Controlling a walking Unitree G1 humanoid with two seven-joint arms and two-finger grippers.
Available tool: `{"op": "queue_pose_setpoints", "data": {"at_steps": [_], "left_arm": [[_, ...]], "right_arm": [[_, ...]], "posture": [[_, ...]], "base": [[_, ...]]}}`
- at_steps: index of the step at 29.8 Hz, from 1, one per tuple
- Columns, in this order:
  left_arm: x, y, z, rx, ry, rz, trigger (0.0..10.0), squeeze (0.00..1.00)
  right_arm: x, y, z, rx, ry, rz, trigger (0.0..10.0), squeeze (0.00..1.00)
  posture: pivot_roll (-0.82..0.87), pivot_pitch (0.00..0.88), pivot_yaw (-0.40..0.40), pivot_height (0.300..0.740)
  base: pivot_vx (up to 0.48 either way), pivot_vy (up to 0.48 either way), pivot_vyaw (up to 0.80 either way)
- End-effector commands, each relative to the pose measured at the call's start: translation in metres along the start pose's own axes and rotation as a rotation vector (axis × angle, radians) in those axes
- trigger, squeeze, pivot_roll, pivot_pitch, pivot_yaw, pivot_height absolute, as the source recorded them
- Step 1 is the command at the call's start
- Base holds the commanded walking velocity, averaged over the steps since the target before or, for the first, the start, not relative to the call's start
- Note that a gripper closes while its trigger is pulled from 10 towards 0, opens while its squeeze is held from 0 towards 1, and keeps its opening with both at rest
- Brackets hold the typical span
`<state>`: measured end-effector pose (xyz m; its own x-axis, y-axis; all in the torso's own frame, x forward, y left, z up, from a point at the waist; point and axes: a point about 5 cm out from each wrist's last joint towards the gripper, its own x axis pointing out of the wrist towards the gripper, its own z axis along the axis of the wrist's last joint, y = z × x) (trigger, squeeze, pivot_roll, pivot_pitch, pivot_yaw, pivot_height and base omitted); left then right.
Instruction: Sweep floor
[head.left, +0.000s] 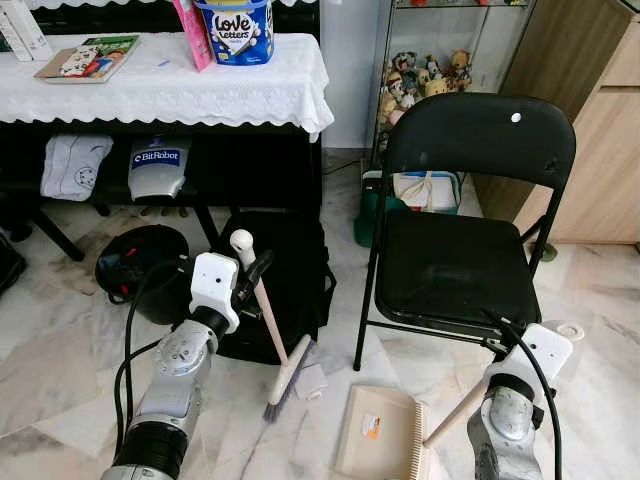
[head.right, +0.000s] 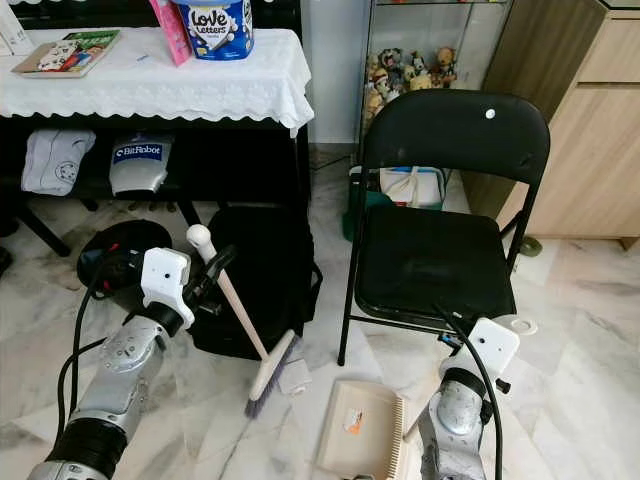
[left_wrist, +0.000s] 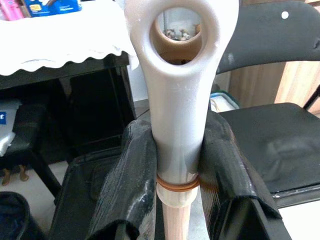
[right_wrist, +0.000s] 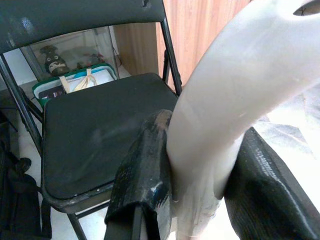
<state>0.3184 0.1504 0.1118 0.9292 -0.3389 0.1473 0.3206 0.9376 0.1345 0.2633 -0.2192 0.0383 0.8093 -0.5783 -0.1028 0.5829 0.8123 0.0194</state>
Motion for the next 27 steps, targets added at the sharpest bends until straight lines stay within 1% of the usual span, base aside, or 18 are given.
{"op": "queue_pose_setpoints", "data": {"at_steps": [1,3,6,10,15,21,27], "left_arm": [[0.004,0.000,0.007,0.041,-0.037,-0.021,10.0,0.00],[0.004,0.000,0.006,0.040,-0.036,-0.028,10.0,0.00],[0.004,-0.006,0.002,0.035,0.001,-0.108,10.0,0.00],[0.002,-0.008,-0.003,0.035,0.035,-0.159,10.0,0.00],[0.000,-0.008,-0.006,0.033,0.050,-0.185,10.0,0.00],[0.000,-0.014,-0.010,0.021,0.069,-0.222,10.0,0.00],[-0.003,-0.019,-0.017,0.004,0.123,-0.309,10.0,0.00]], "right_arm": [[-0.002,0.002,-0.001,0.010,0.003,0.001,10.0,0.00],[-0.002,0.002,-0.001,0.010,0.002,0.001,10.0,0.00],[-0.002,0.002,-0.002,0.010,0.005,0.004,10.0,0.00],[-0.003,0.003,-0.002,0.009,0.006,0.006,10.0,0.00],[-0.003,0.003,-0.003,0.009,0.008,0.010,10.0,0.00],[-0.003,0.004,-0.003,0.008,0.009,0.014,10.0,0.00],[-0.003,0.005,-0.004,0.009,0.011,0.015,10.0,0.00]], "posture": [[-0.04,0.133,0.056,0.740],[-0.04,0.133,0.056,0.740],[-0.04,0.131,0.056,0.740],[-0.04,0.127,0.057,0.740],[-0.03,0.124,0.058,0.740],[-0.03,0.115,0.058,0.740],[-0.03,0.115,0.059,0.740]], "base": [[0.000,0.000,0.00],[0.000,0.000,0.00],[0.000,0.000,0.00],[0.000,0.000,0.00],[0.000,0.000,0.00],[0.000,0.000,0.00],[0.000,0.000,0.00]]}}
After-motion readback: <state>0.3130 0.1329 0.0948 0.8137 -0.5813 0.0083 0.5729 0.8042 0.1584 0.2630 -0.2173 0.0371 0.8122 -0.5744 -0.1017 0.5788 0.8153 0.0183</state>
